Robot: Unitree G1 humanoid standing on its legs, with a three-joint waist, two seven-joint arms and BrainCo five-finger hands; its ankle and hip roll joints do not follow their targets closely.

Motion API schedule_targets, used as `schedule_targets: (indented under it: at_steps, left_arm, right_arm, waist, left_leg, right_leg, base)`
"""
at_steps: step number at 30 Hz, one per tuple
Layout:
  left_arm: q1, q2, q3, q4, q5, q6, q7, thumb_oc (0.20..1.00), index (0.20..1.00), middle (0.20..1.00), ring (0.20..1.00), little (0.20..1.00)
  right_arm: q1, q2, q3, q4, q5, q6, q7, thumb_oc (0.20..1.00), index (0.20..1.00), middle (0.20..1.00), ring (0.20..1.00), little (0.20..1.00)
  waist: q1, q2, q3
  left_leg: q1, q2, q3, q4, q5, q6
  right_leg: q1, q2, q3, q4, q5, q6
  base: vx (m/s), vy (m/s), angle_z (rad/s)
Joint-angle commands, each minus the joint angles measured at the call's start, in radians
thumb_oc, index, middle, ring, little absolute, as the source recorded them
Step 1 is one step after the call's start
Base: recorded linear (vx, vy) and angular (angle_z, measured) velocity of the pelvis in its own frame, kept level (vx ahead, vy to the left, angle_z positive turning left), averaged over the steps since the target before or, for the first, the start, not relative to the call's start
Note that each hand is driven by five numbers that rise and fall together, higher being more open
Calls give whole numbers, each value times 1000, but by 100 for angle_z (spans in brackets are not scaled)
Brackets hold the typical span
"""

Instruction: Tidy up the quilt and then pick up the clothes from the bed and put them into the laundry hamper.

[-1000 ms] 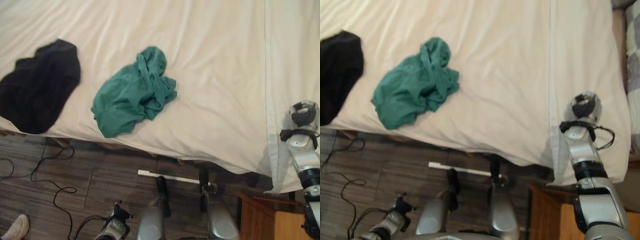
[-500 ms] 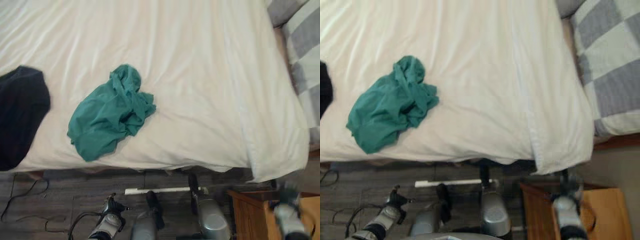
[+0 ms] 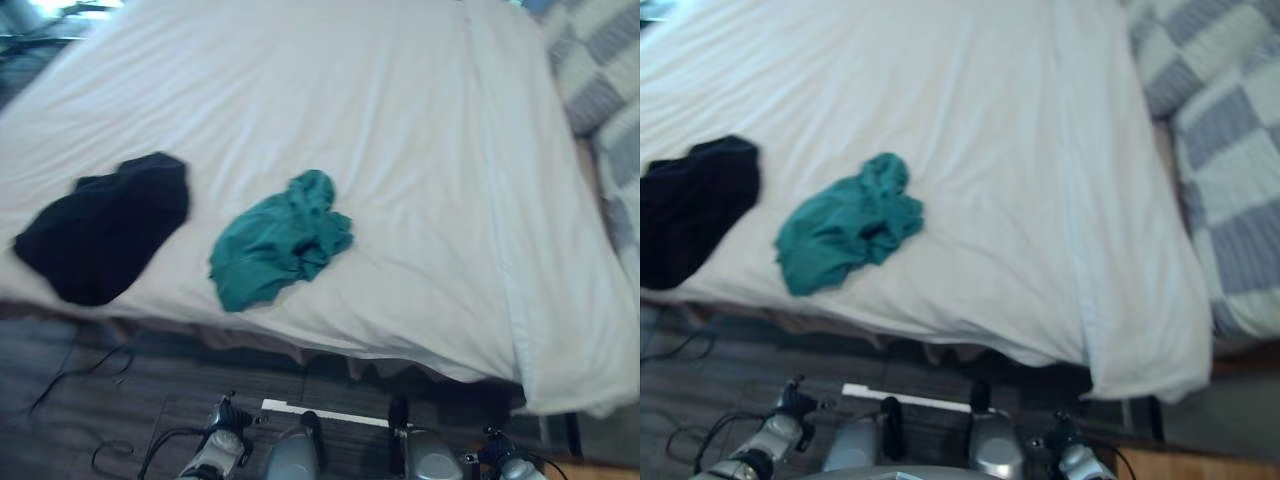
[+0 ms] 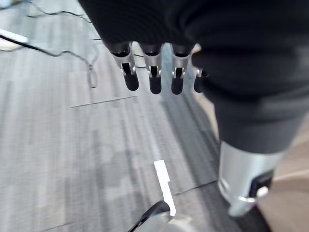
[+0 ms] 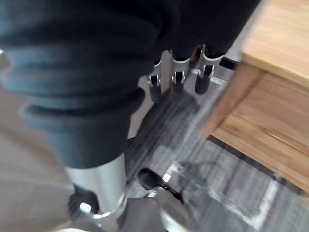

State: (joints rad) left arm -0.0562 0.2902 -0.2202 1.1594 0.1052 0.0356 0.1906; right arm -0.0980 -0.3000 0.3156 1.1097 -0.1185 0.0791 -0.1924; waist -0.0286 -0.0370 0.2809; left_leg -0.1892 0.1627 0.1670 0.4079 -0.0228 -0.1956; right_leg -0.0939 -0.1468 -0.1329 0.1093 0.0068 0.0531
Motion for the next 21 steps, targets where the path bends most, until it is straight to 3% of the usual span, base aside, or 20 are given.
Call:
schedule_targets:
  at_steps: [1, 2, 3, 4, 5, 6, 8, 10, 11, 12, 13, 14, 16, 17, 18, 19, 21]
  left_arm:
    - [-1, 2, 9, -8, -23, -21, 24, 1000, 1000, 1000, 1000, 1000]
    - [-2, -7, 11, 24, -29, -16, 41, 1000, 1000, 1000, 1000, 1000]
    - [-6, -12, 9, 33, -27, -16, 40, 1000, 1000, 1000, 1000, 1000]
    - [-6, -13, 9, 34, -27, -16, 40, 1000, 1000, 1000, 1000, 1000]
    - [-16, -3, -16, 51, 28, -15, 43, 1000, 1000, 1000, 1000, 1000]
    - [-23, 0, -32, 47, 48, -15, 33, 1000, 1000, 1000, 1000, 1000]
    - [-26, 5, -43, 42, 70, -16, 32, 1000, 1000, 1000, 1000, 1000]
    - [-36, 8, -57, 38, 94, -12, 17, 1000, 1000, 1000, 1000, 1000]
    - [-48, 11, -59, 34, 102, -11, 17, 1000, 1000, 1000, 1000, 1000]
    - [-49, 12, -59, 34, 102, -11, 17, 1000, 1000, 1000, 1000, 1000]
    - [-60, 29, -63, 20, 101, -5, 15, 1000, 1000, 1000, 1000, 1000]
    - [-60, 40, -65, 11, 101, -5, 9, 1000, 1000, 1000, 1000, 1000]
    - [-62, 58, -75, -20, 115, -3, -7, 1000, 1000, 1000, 1000, 1000]
    - [-62, 59, -75, -21, 115, -3, -7, 1000, 1000, 1000, 1000, 1000]
    - [-65, 63, -78, -26, 124, -1, -17, 1000, 1000, 1000, 1000, 1000]
    - [-79, 68, -89, -20, 139, 5, -25, 1000, 1000, 1000, 1000, 1000]
    - [-90, 77, -104, -20, 160, 11, -33, 1000, 1000, 1000, 1000, 1000]
  right_arm:
    - [8, -22, -17, -63, 9, -6, 8, 1000, 1000, 1000, 1000, 1000]
    - [10, -15, -20, -99, 32, -19, 14, 1000, 1000, 1000, 1000, 1000]
    - [10, -13, -23, -100, 37, -21, 16, 1000, 1000, 1000, 1000, 1000]
    - [11, -14, -23, -100, 37, -21, 16, 1000, 1000, 1000, 1000, 1000]
    - [21, -19, -32, -112, 35, -35, 19, 1000, 1000, 1000, 1000, 1000]
    - [26, -19, -36, -116, 39, -39, 24, 1000, 1000, 1000, 1000, 1000]
    - [38, -20, -41, -126, 36, -39, 32, 1000, 1000, 1000, 1000, 1000]
    - [57, -18, -63, -131, 33, -35, 42, 1000, 1000, 1000, 1000, 1000]
    - [51, -9, -64, -125, 23, -29, 42, 1000, 1000, 1000, 1000, 1000]
    - [50, -8, -64, -125, 23, -29, 42, 1000, 1000, 1000, 1000, 1000]
    - [34, 11, -48, -151, 24, -23, 35, 1000, 1000, 1000, 1000, 1000]
    - [31, 20, -38, -162, 26, -26, 42, 1000, 1000, 1000, 1000, 1000]
    - [34, 26, -4, -191, 14, -38, 53, 1000, 1000, 1000, 1000, 1000]
    - [34, 27, -4, -191, 14, -38, 53, 1000, 1000, 1000, 1000, 1000]
    - [34, 31, 3, -197, 13, -39, 53, 1000, 1000, 1000, 1000, 1000]
    - [18, 40, 49, -202, -9, -50, 50, 1000, 1000, 1000, 1000, 1000]
    - [-5, 43, 113, -222, -60, -67, 44, 1000, 1000, 1000, 1000, 1000]
  waist:
    - [-32, 14, 1]
    - [-46, 28, -23]
    - [-52, 34, -32]
    - [-51, 34, -30]
    - [-68, 49, -44]
    - [-75, 57, -55]
    - [-77, 63, -64]
    - [-79, 54, -85]
    - [-74, 18, -69]
    - [-73, 17, -71]
    - [-56, 3, -49]
    - [-55, 0, -47]
    - [-64, -7, -43]
    - [-62, -7, -44]
    - [-62, -8, -40]
    - [-57, -13, -39]
    - [-57, -38, -34]
  left_leg:
    - [21, 56, -73, -123, 31, 15]
    - [50, 172, -126, -269, 79, -10]
    - [62, 217, -121, -328, 113, -19]
    - [76, 218, -115, -342, 118, -20]
    - [57, 329, -71, -397, 223, -54]
    - [62, 351, -51, -410, 243, -66]
    - [61, 356, -39, -408, 246, -66]
    - [54, 313, -39, -390, 191, -66]
    - [44, 265, -41, -327, 114, -66]
    - [39, 265, -40, -326, 115, -66]
    - [68, 232, 31, -309, 85, -52]
    - [86, 210, 59, -328, 83, -33]
    - [118, 153, 91, -385, 93, 6]
    - [118, 154, 92, -388, 96, 6]
    - [136, 132, 100, -408, 96, 23]
    - [168, 88, 132, -436, 86, 45]
    - [200, 52, 152, -419, 39, 64]
  right_leg:
    - [5, -59, 59, 5, -92, 117]
    - [-15, -124, 85, -1, -72, 167]
    - [-19, -146, 88, -3, -71, 182]
    - [-15, -146, 90, -2, -75, 182]
    - [-16, -203, 89, -14, -70, 209]
    - [-10, -213, 90, -18, -66, 209]
    - [6, -235, 90, -25, -56, 209]
    - [37, -279, 77, -32, -18, 209]
    - [29, -339, 71, -18, 153, 209]
    - [25, -339, 73, -21, 158, 209]
    - [-14, -379, -47, 55, 191, 209]
    - [-28, -358, -70, 109, 160, 207]
    - [-50, -210, -53, 171, 63, 191]
    - [-53, -208, -52, 171, 65, 191]
    - [-61, -148, -60, 187, 25, 190]
    - [-54, -58, -150, 171, -45, 144]
    - [-68, 28, -193, 159, -74, 119]
  base:
    - [1, 733, -26]
    - [27, 600, -26]
    - [27, 598, -19]
    - [21, 657, 13]
    - [47, 688, 16]
    - [42, 692, 33]
    - [117, 434, 29]
    - [240, 584, 8]
    - [176, 415, 26]
    - [94, 578, 24]
    - [1, 489, -4]
    - [34, 696, -82]
    - [72, 512, -96]
    - [60, 347, -33]
    - [78, 389, 9]
    - [122, 468, 0]
    - [137, 303, -6]
